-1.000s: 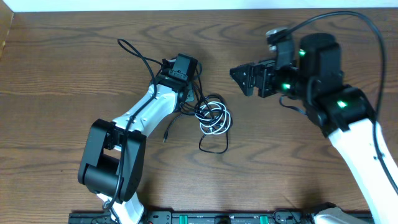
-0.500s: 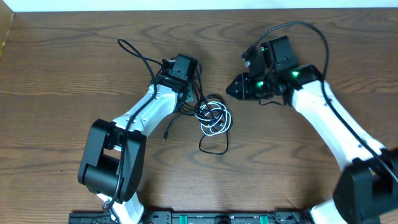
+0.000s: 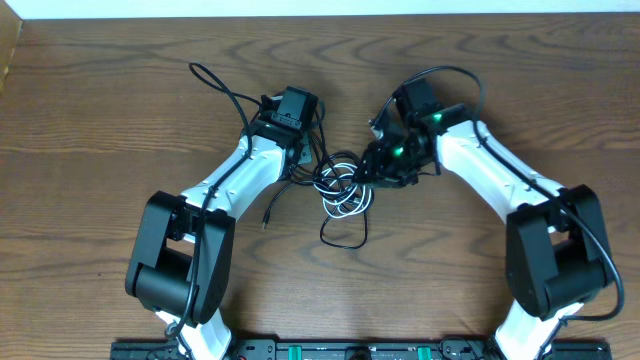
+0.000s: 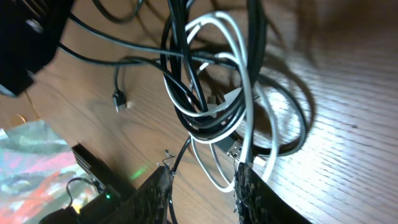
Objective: Untangle cables
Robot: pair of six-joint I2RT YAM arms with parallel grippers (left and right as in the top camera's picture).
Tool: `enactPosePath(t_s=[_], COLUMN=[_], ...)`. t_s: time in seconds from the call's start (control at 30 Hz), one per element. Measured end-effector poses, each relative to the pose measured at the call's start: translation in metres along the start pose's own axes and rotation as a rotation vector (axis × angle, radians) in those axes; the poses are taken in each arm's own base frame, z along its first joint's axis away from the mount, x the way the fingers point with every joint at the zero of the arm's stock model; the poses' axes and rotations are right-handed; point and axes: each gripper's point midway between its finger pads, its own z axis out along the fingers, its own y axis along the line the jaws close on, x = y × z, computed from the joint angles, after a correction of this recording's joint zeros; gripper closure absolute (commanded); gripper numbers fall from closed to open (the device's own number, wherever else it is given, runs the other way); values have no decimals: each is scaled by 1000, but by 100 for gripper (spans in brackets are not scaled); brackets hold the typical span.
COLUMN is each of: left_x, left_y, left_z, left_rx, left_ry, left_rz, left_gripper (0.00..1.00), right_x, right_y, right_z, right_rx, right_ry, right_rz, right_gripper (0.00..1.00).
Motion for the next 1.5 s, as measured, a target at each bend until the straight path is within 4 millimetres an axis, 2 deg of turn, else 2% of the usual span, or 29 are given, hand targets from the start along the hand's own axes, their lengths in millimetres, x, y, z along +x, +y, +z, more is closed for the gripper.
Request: enactPosePath(t_s=[0.17,0.57,0.93,1.07,1.17,1.3,1.4,1.5], left_x=[0,0,0,0,0,0,0,0], left_y=[0,0,0,0,0,0,0,0], left_z=[0,0,0,0,0,0,0,0], left_rx=[0,0,0,0,0,0,0,-1], left_ry=[0,0,0,0,0,0,1,1], left_rz=[0,0,0,0,0,0,0,0], left_gripper=[87,87,86,86,86,86,86,86], right_x=[6,4,0,2,6,10,11,9], right_y=[0,-12,-22,-18,-13,-7,-5,-1], right_z=[12,13,12,16,20,26,29,30], right_rx=[18,96,160,165,166,165,158,133], right_ry=[31,10,-16,-15,-4,5,8,7], right_rz=[-9,-9,-13,-26,-30,-34,-32,-38], right_gripper=[64,59,60,69,72,83,96,98])
